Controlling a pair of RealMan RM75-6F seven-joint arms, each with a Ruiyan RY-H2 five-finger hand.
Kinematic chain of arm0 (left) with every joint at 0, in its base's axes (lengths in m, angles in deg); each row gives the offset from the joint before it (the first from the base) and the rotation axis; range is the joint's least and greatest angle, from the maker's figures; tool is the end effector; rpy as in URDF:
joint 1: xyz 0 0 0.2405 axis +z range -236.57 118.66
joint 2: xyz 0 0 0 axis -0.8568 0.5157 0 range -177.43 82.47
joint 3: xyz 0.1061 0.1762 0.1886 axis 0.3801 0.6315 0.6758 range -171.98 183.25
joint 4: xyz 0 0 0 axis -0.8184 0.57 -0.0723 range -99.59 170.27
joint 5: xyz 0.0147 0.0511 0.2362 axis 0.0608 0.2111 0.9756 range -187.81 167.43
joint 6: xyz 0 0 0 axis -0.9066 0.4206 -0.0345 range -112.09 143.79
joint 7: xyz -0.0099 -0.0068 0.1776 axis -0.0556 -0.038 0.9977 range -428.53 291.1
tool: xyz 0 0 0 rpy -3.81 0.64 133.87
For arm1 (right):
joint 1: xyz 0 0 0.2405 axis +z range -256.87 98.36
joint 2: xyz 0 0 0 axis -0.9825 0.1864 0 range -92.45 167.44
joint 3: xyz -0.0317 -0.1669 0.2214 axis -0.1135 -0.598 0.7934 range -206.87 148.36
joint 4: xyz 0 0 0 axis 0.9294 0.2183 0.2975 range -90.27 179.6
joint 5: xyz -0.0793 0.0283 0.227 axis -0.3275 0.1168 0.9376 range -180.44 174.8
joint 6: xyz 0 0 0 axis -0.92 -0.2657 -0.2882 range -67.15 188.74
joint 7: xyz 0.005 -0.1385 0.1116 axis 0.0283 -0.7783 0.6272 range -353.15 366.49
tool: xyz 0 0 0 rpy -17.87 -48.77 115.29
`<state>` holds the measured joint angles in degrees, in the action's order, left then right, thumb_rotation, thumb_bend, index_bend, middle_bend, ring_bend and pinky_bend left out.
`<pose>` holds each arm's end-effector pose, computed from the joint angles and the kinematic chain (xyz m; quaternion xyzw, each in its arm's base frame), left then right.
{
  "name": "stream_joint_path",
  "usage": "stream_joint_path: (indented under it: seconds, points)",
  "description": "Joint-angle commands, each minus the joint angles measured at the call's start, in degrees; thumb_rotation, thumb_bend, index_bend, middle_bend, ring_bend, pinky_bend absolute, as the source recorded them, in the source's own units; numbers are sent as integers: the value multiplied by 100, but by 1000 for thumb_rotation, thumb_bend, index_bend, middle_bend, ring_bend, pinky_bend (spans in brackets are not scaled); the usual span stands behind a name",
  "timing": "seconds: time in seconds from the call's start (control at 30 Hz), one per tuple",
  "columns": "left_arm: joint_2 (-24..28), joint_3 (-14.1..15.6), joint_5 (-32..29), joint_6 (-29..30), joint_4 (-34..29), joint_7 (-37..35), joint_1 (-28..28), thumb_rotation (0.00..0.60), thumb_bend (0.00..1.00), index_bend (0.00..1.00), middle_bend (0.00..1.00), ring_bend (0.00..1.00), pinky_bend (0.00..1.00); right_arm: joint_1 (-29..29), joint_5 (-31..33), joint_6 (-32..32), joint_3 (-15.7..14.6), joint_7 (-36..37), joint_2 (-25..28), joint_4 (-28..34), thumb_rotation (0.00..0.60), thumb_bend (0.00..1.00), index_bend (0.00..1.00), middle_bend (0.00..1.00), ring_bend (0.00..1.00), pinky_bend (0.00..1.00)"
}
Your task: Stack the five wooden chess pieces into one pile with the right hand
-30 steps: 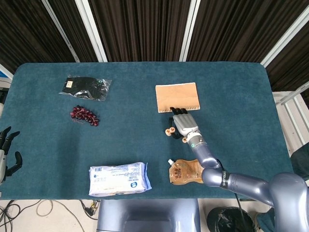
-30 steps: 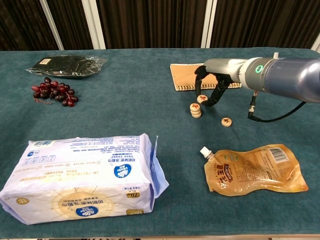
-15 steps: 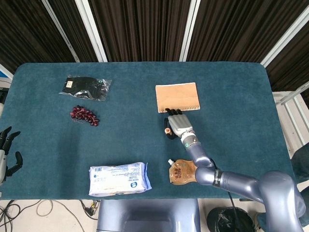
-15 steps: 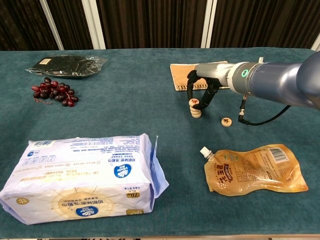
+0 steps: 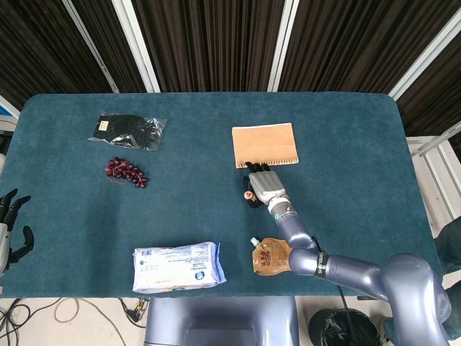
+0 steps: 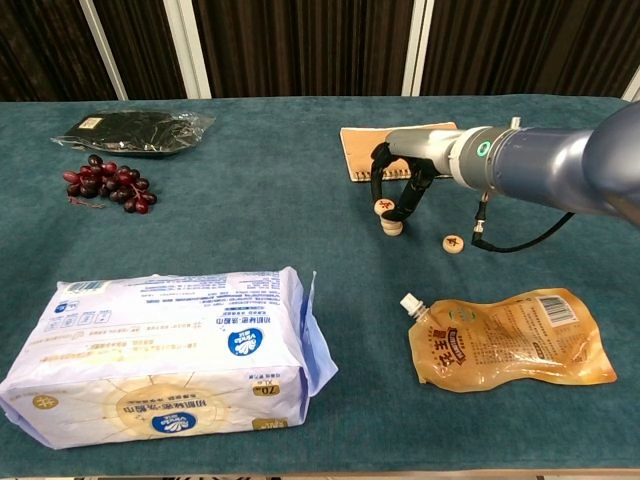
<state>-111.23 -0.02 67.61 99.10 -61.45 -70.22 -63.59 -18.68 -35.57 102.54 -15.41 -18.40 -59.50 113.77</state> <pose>-0.3479 0.2269 0.1447 -0.5286 -0.4448 -0.3989 0.6030 -0.1096 -0.4741 -0.1092 0.7206 -0.4751 0.3005 0.4060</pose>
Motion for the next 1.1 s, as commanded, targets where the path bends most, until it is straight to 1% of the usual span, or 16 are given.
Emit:
stream_joint_path:
  seconds: [0.03, 0.37, 0.57, 0.73, 1.1]
  points:
    - [1, -2, -6, -2, 2, -2, 0, 600, 624, 171, 0, 0, 0, -3, 1, 4, -14, 0, 24, 13, 600, 406, 543, 0, 0, 0]
    - [1, -3, -8, 0, -2, 1, 1, 600, 625, 170, 0, 0, 0, -17, 2, -3, -58, 45, 52, 41, 600, 405, 542, 0, 0, 0]
    - [-1, 2, -2, -5, 3, 10, -2, 600, 624, 170, 0, 0, 0, -9, -11, 3, -60, 72, 40, 20, 600, 406, 474, 0, 0, 0]
    - [2, -2, -5, -2, 4, 0, -1, 600, 624, 170, 0, 0, 0, -9, -13, 7, -79, 69, 61, 43, 600, 406, 450, 0, 0, 0]
    - [8, -2, -23, -13, 0, -6, 1, 600, 624, 171, 0, 0, 0, -25, -14, 24, -93, 101, 106, 83, 600, 406, 449, 0, 0, 0]
